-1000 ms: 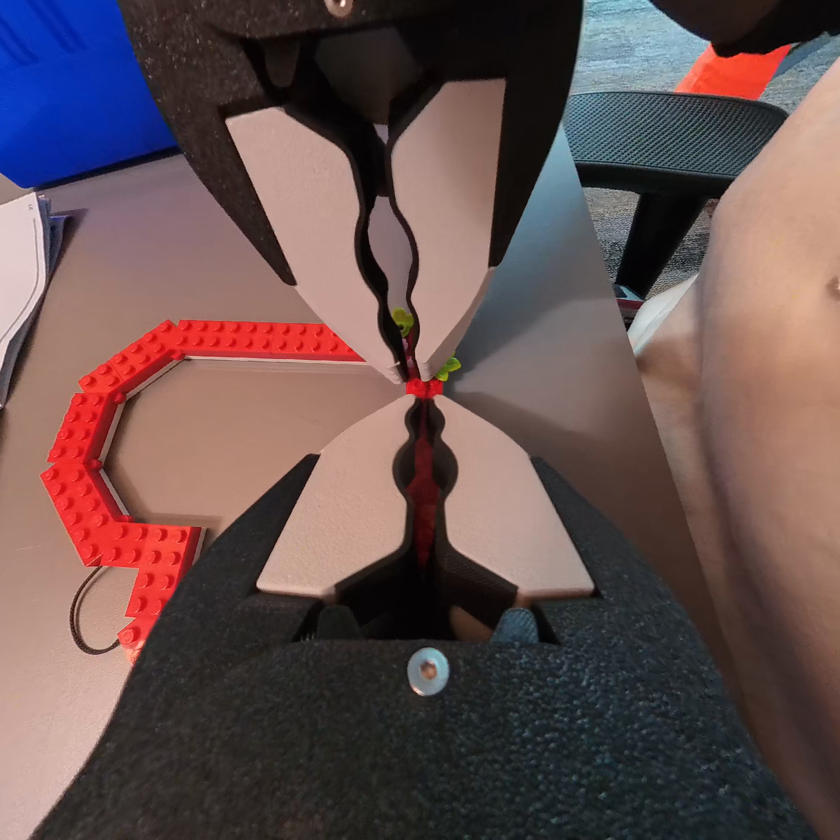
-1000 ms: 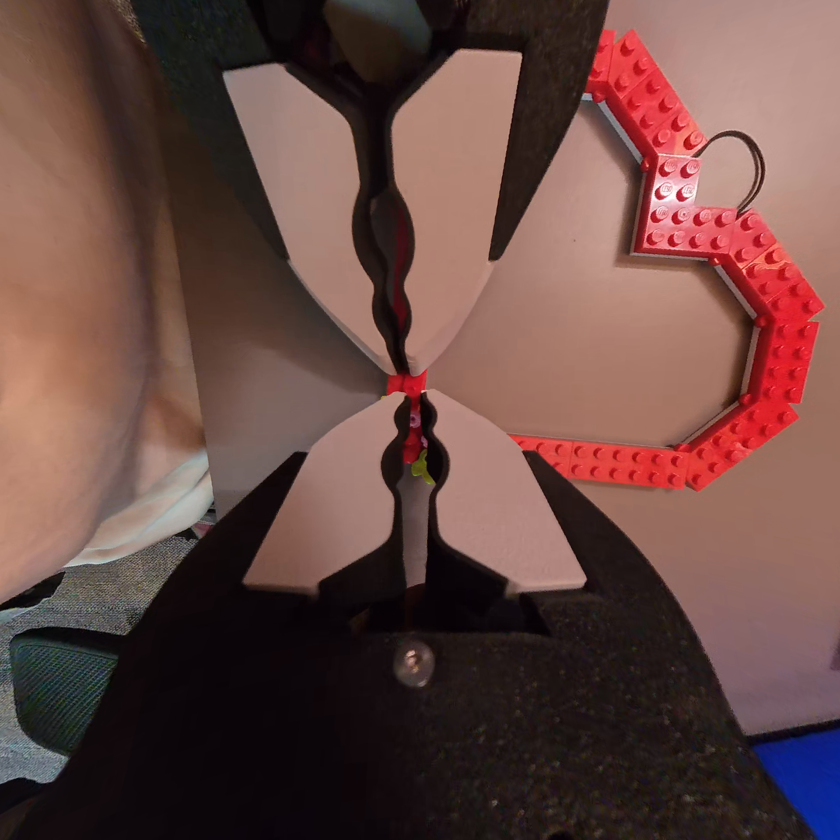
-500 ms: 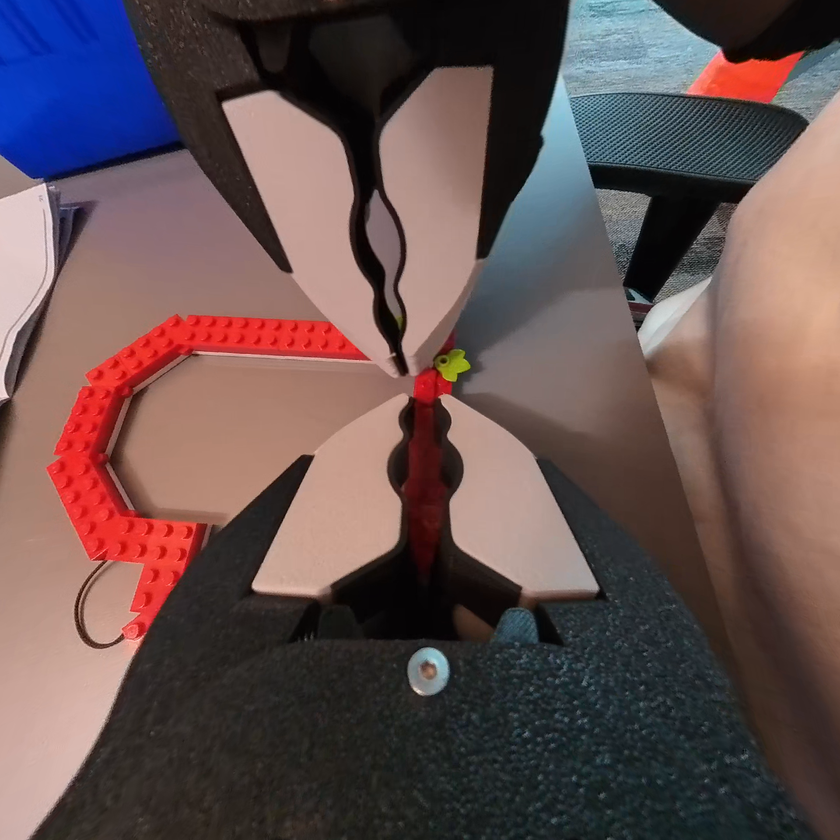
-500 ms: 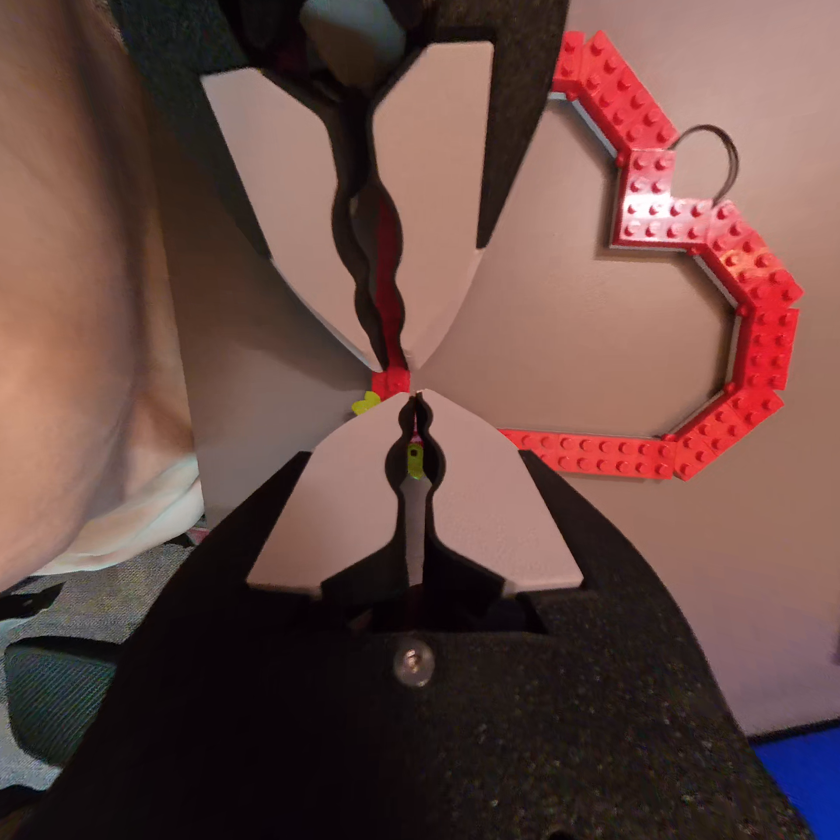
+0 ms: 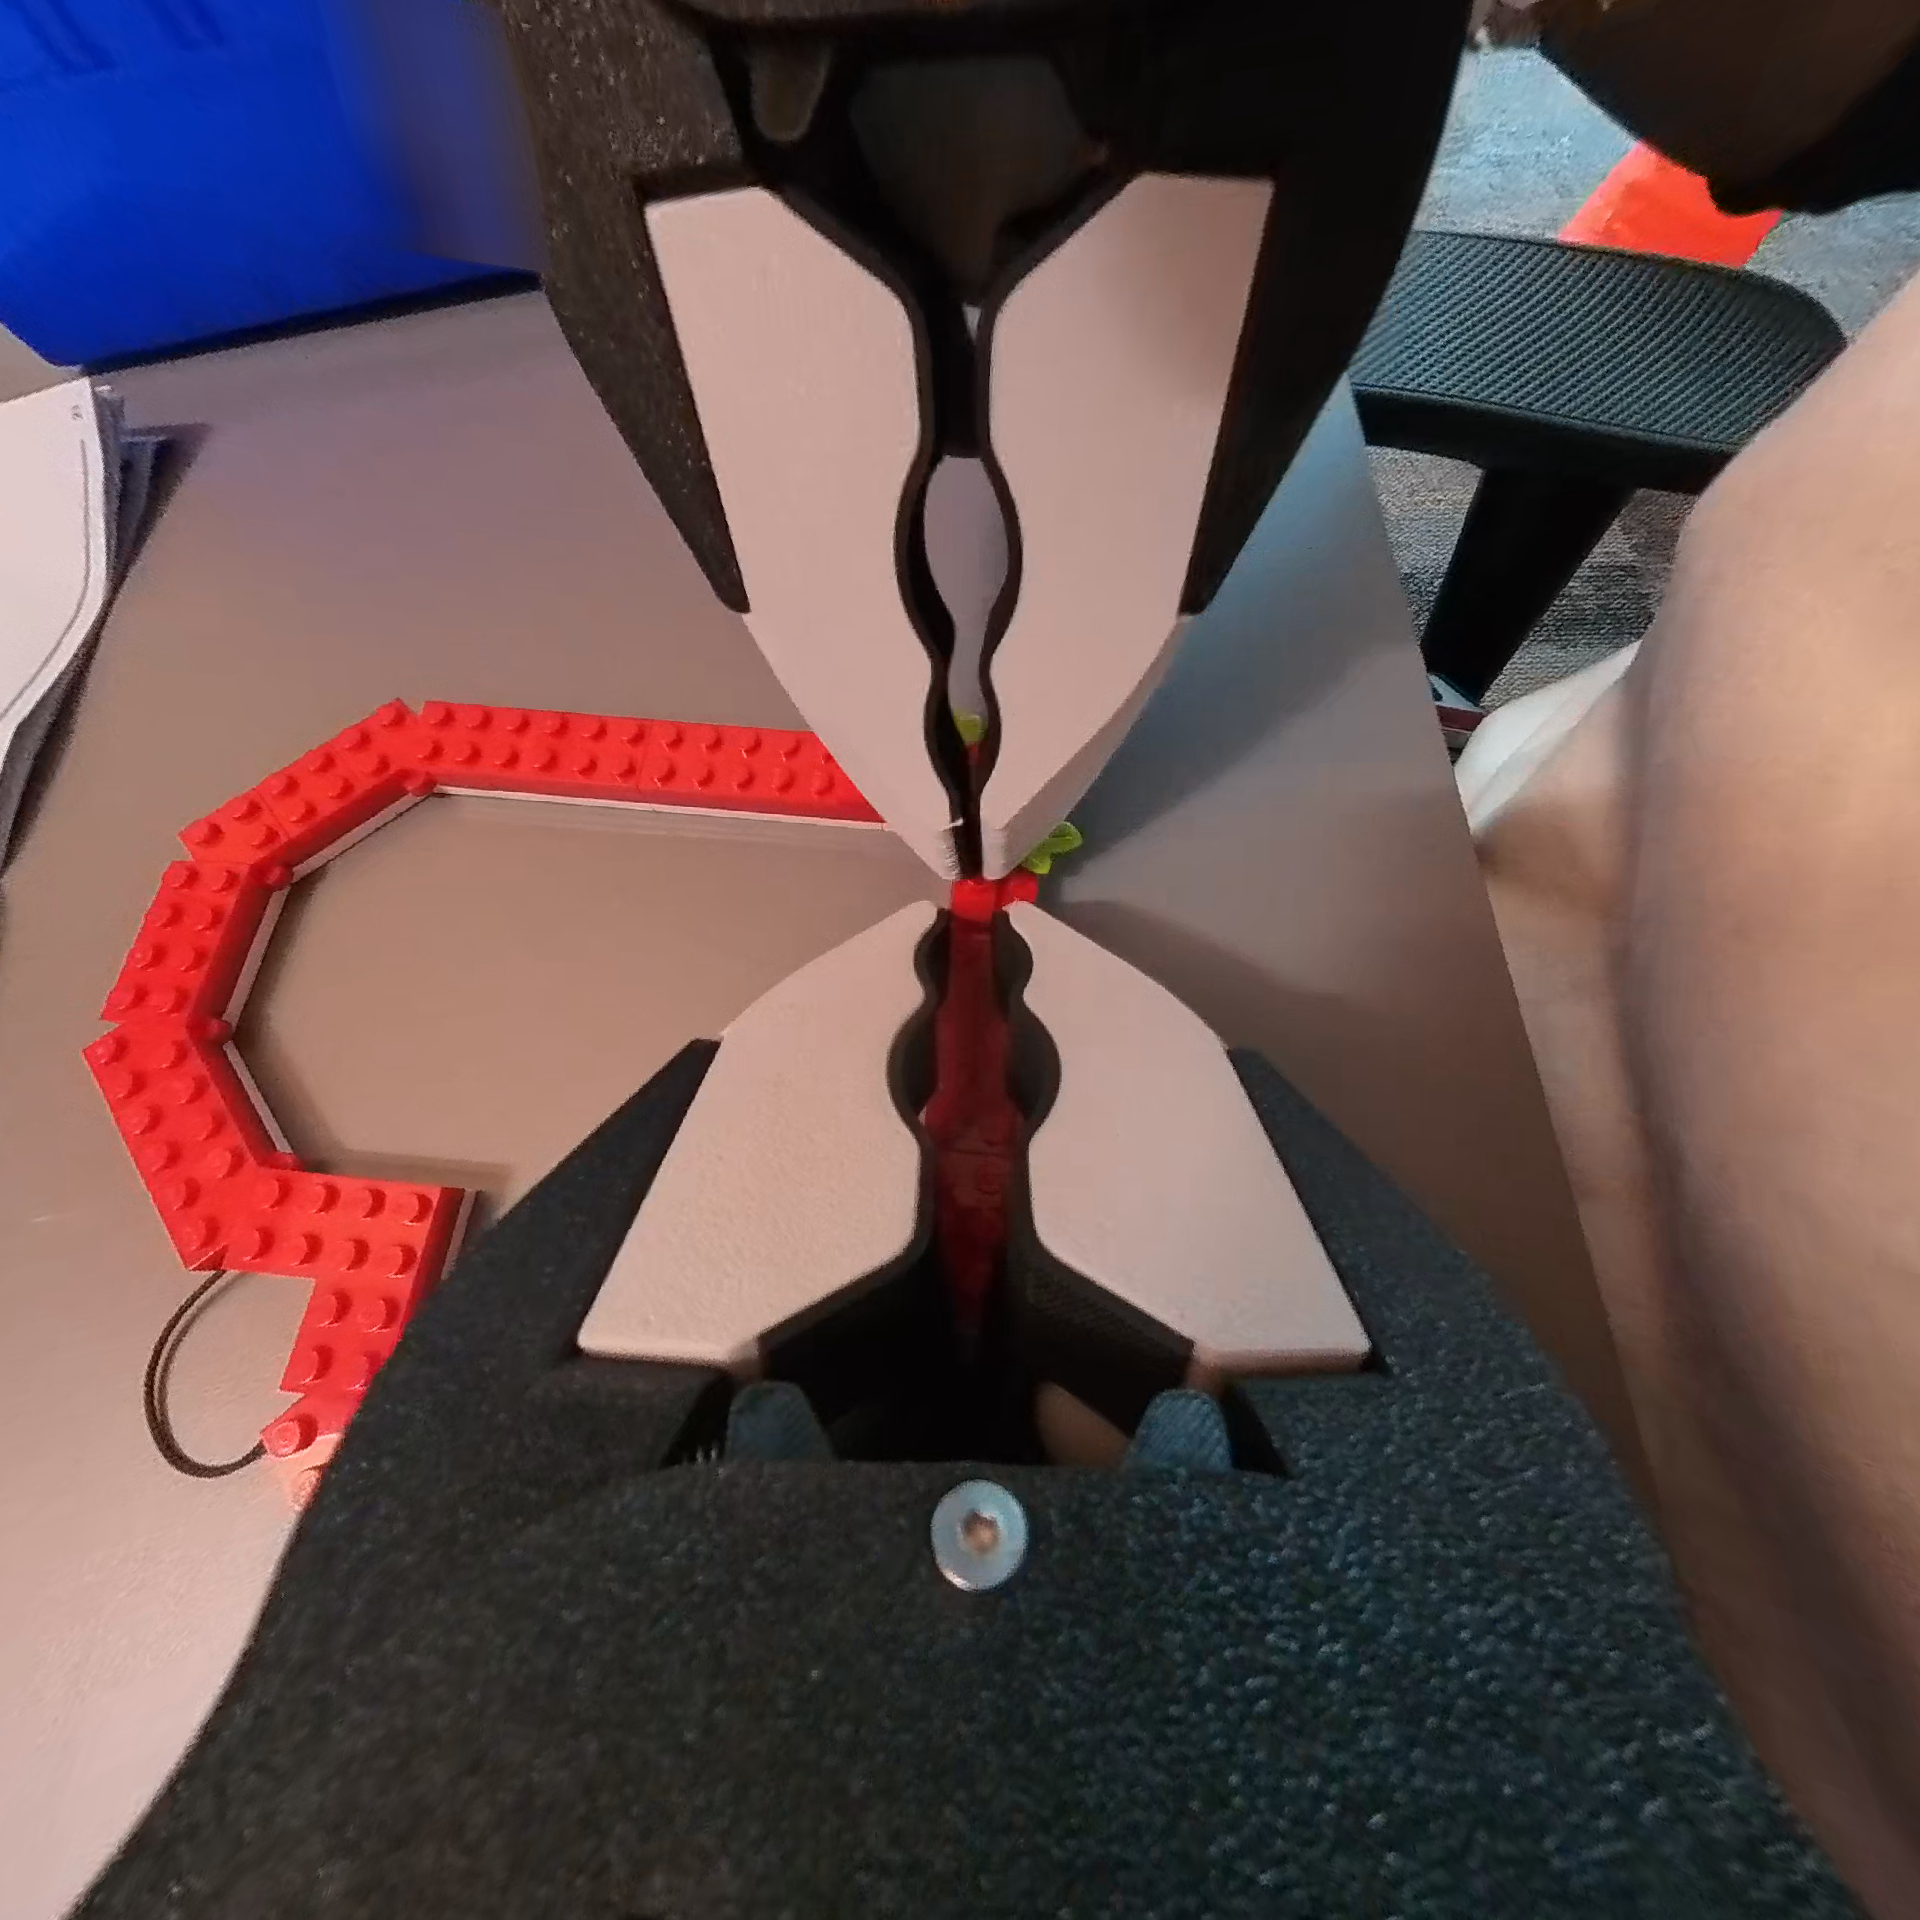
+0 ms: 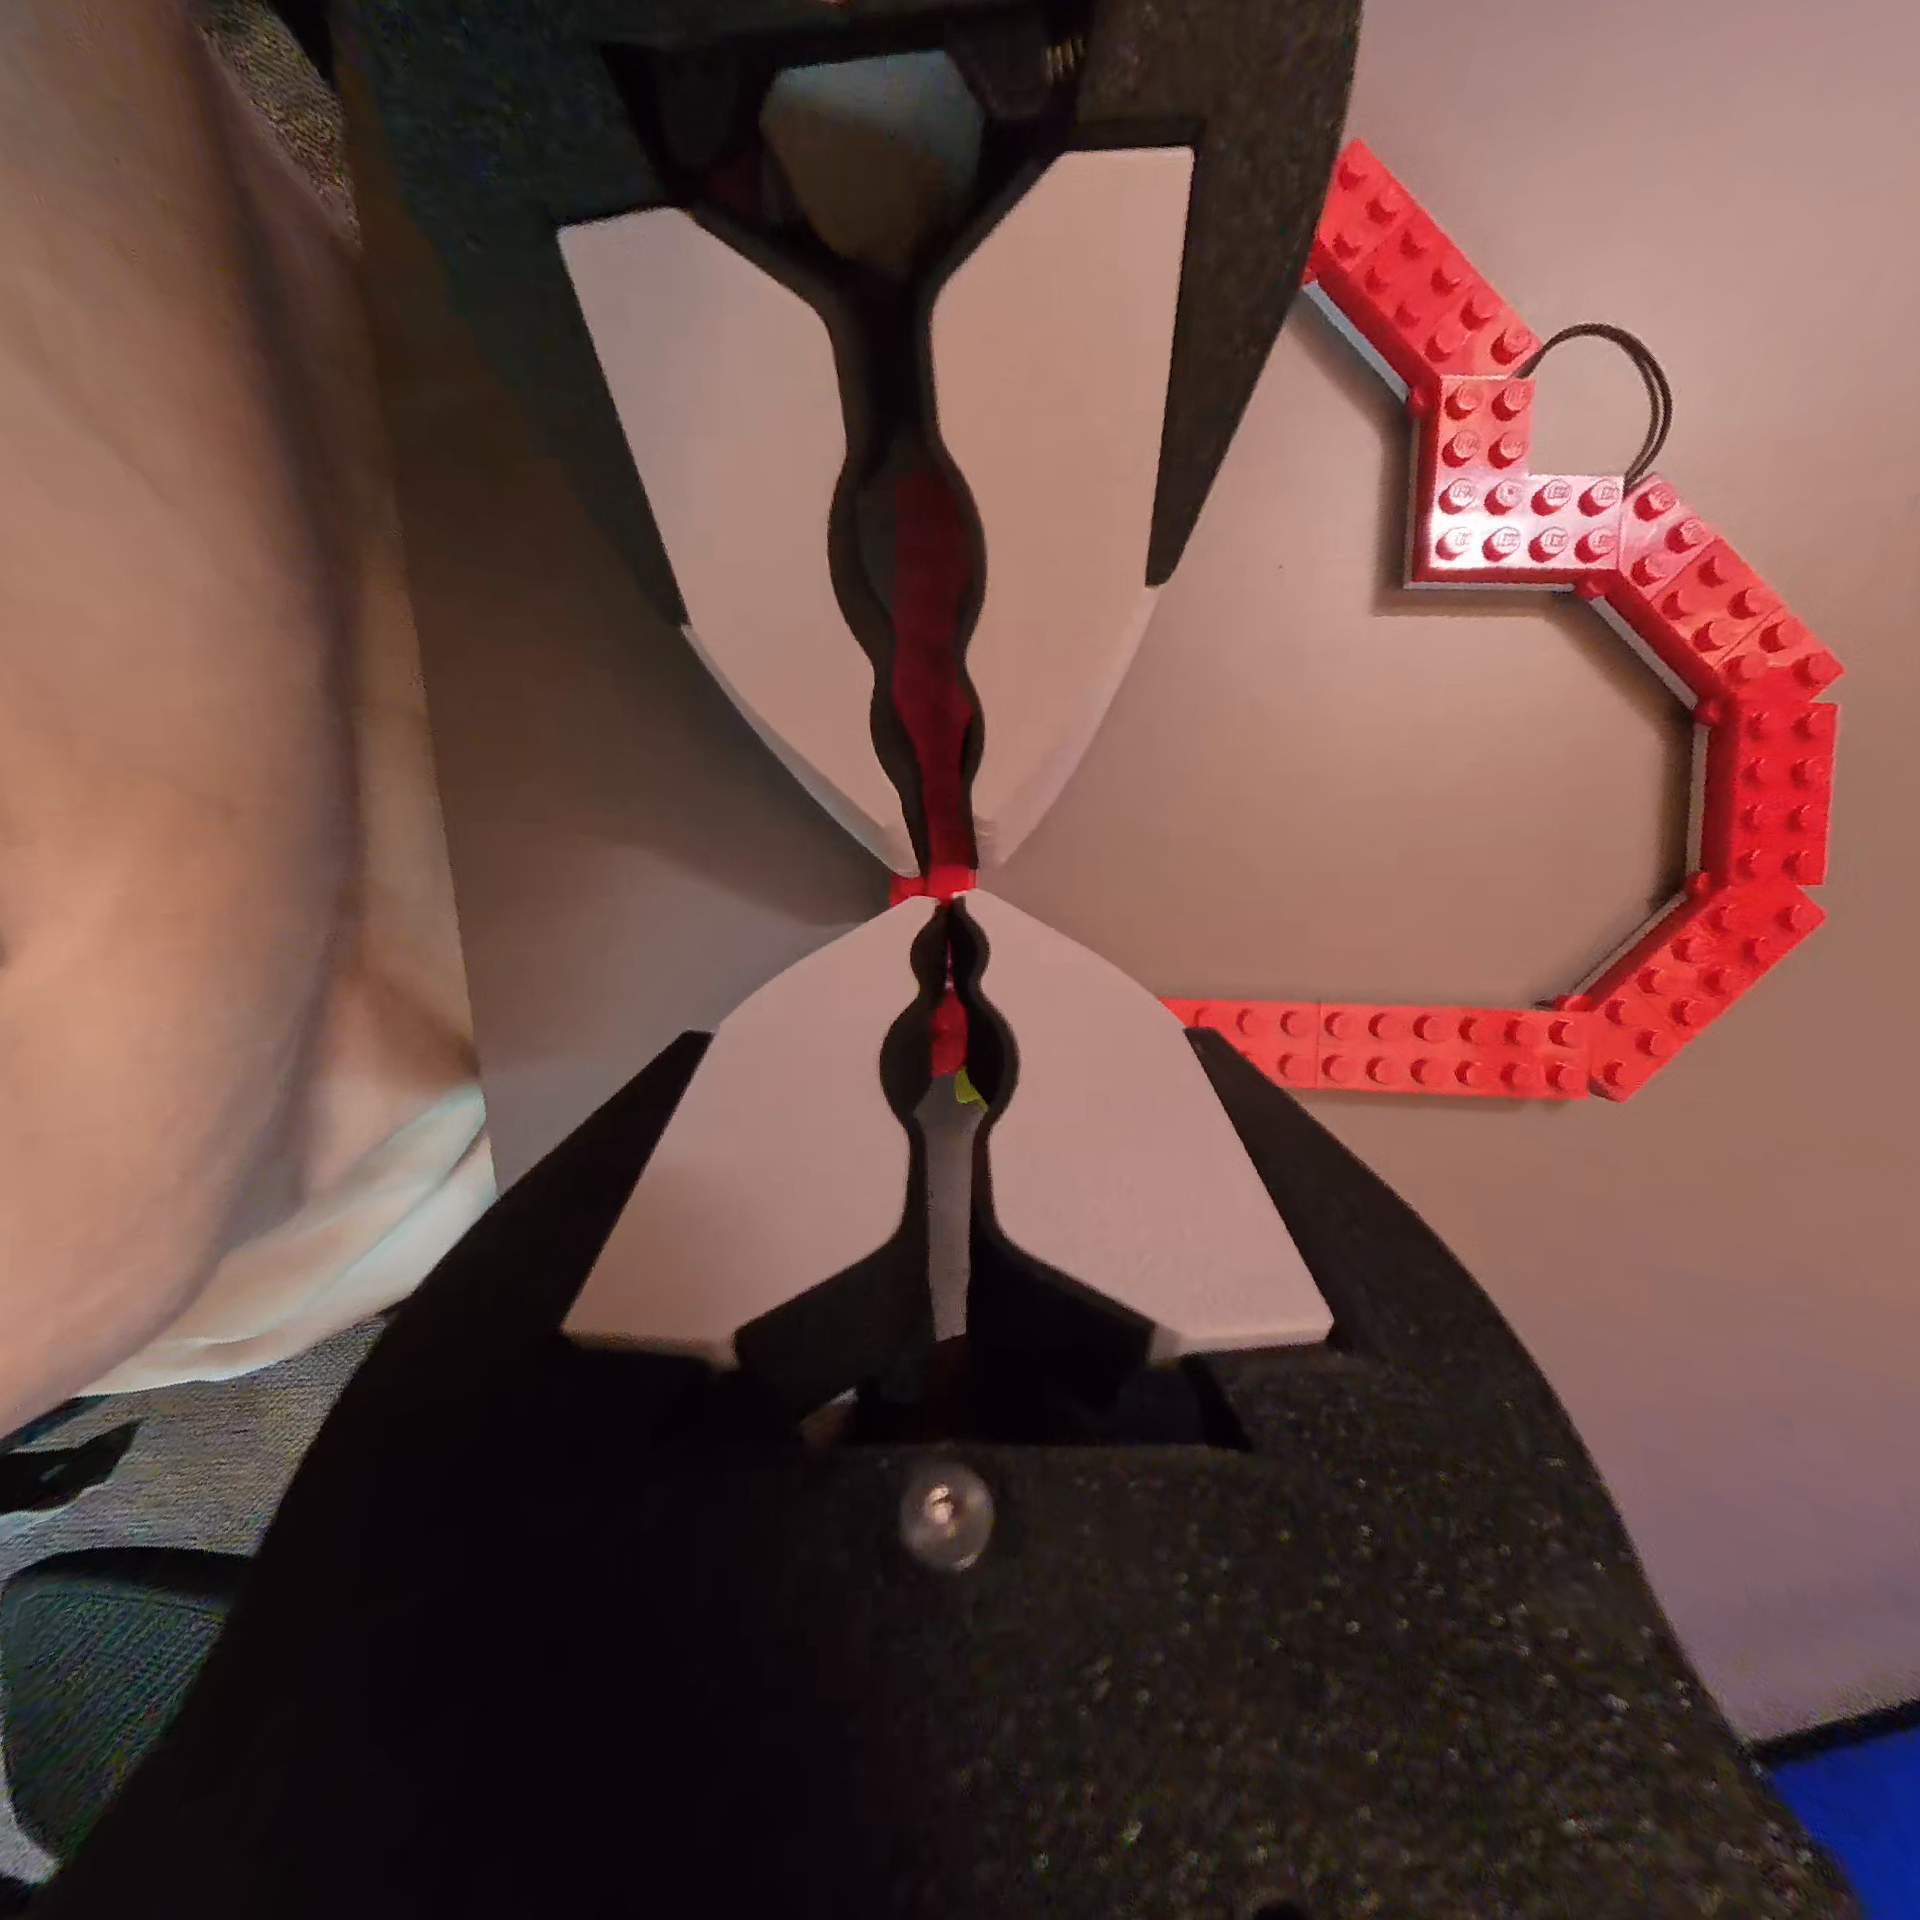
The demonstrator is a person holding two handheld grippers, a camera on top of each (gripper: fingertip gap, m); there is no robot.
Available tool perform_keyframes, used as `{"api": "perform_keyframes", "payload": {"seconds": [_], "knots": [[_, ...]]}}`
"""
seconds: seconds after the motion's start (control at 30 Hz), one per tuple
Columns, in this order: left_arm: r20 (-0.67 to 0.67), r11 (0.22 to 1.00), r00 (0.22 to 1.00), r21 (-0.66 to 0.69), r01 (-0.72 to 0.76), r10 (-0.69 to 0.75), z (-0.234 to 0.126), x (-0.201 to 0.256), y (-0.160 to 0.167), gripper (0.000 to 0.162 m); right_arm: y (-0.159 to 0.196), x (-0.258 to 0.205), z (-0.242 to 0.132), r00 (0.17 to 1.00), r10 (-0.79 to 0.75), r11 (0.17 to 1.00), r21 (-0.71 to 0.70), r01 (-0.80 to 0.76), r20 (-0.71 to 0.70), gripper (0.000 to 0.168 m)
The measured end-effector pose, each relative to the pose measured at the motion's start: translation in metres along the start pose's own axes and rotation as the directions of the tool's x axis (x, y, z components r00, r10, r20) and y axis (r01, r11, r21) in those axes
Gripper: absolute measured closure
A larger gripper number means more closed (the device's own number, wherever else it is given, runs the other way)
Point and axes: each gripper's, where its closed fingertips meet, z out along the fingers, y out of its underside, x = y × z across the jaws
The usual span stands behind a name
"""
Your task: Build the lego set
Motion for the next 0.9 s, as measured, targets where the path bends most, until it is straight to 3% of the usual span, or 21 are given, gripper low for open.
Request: {"api": "perform_keyframes", "payload": {"seconds": [0.27,0.5,0.63,0.9], "knots": [[-0.009,1.000,1.000,-0.001,0.007,-0.007,0.0002,0.0007,0.0003,0.156,0.0003,0.0001,0.0005,1.000,0.013,0.998,-0.069,-0.012,0.013,0.168],[0.002,1.000,1.000,0.017,0.008,-0.008,-0.0018,0.0002,-0.0013,0.155,-0.0003,0.0006,0.0014,0.983,0.140,0.976,-0.184,-0.116,0.123,0.168],[-0.022,0.992,0.995,0.077,0.096,-0.094,-0.0077,-0.0036,-0.0075,0.159,-0.0005,0.0005,0.0017,0.980,0.155,0.965,-0.230,-0.124,0.122,0.168],[-0.035,0.994,0.994,0.015,0.107,-0.106,-0.0027,-0.0005,-0.0005,0.162,0.0002,0.0003,0.0026,0.956,0.205,0.945,-0.298,-0.136,0.212,0.168]]}}
